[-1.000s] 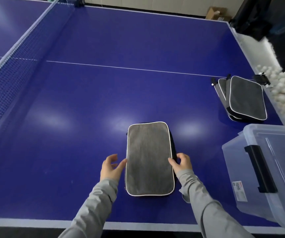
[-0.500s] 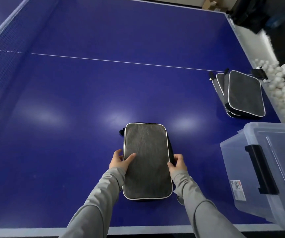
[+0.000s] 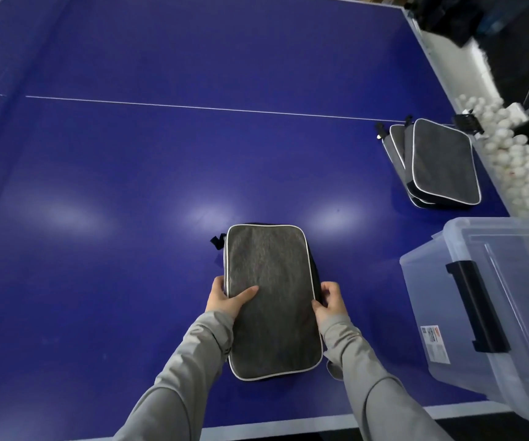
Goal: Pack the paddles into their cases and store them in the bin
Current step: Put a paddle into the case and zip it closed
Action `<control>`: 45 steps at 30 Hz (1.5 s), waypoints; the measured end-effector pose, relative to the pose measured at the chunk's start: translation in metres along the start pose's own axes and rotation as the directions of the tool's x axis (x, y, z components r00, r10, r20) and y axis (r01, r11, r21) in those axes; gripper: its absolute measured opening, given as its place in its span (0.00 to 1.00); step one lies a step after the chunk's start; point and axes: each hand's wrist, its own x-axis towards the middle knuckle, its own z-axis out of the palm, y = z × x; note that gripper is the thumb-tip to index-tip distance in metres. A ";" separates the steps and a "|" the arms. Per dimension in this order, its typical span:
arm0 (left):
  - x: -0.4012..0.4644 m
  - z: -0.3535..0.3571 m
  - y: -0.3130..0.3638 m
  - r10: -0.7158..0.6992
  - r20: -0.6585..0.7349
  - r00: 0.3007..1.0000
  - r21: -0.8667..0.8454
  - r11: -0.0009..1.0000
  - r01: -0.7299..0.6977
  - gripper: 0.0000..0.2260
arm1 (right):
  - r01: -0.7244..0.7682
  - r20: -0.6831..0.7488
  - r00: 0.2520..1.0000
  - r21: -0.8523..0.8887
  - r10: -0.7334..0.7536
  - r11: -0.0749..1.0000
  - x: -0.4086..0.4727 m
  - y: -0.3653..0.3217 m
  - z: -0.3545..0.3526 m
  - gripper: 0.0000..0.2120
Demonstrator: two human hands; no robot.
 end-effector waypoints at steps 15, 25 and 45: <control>-0.027 -0.013 0.026 0.083 -0.149 0.985 -0.280 0.952 -0.123 0.34 | 0.300 0.105 0.949 -0.011 -0.297 0.954 0.006 -0.051 -0.029 0.14; -0.023 -0.019 0.062 -0.029 -0.384 0.923 -0.534 0.822 -0.197 0.36 | 0.597 -0.446 0.733 0.058 -0.514 0.800 -0.088 -0.017 -0.006 0.08; -0.039 0.009 0.103 -0.195 -0.543 0.817 -0.691 0.656 -0.303 0.36 | 0.596 -0.458 0.629 -0.234 -0.628 0.768 -0.105 -0.061 0.056 0.09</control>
